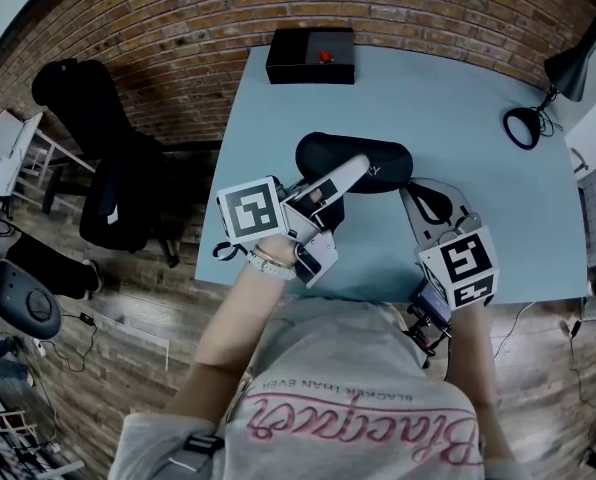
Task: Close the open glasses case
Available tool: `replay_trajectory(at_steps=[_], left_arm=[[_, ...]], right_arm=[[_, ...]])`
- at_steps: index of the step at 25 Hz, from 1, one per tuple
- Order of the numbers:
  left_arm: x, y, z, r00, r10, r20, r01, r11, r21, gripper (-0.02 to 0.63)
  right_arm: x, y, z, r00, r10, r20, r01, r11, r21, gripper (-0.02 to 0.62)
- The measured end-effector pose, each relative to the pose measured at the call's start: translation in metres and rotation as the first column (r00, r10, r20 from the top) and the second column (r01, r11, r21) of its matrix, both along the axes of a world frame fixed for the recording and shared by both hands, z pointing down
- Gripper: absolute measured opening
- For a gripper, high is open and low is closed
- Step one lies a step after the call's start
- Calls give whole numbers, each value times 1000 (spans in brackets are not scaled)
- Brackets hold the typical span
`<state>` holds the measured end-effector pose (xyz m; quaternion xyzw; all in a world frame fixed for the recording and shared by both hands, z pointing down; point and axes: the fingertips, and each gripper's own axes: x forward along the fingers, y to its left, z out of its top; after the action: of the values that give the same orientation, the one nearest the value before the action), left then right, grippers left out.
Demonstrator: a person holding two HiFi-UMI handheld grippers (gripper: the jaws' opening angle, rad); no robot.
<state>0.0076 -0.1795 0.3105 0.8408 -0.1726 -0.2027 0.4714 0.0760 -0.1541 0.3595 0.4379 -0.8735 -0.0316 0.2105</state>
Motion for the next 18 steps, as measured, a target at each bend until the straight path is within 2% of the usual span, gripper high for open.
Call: replay_trajectory(at_steps=[3,9,11,14,15,18], left_arm=[[-4,-3,-1,999,-49,-15,49,999,14,253],[-8,-9,1,993,-115,-40,115,993,18,251],[-5,-7,3,995,-95,-29,96,995,22,252],[-2,0,6,1000,-28,14,28,997,67,264],[-1,3,7,999,-6,42,1,995,96,265],[2,15,12,988,49,147,-78,978,195,337]], right_arm=[[-3,0,3,1000,-11,-11,11,999,-33,15],[-15,12,10,999,-23,47,27,996,-91,15],[-11,11,12,998,9,64,-3,997,-83,15],[-2,8,5,989,47,141,-39,997,-60,15],[2,7,-1,983,50,177,-43,998,-46,15],[18,4,-29,960,29,279,-34,999,15,15]])
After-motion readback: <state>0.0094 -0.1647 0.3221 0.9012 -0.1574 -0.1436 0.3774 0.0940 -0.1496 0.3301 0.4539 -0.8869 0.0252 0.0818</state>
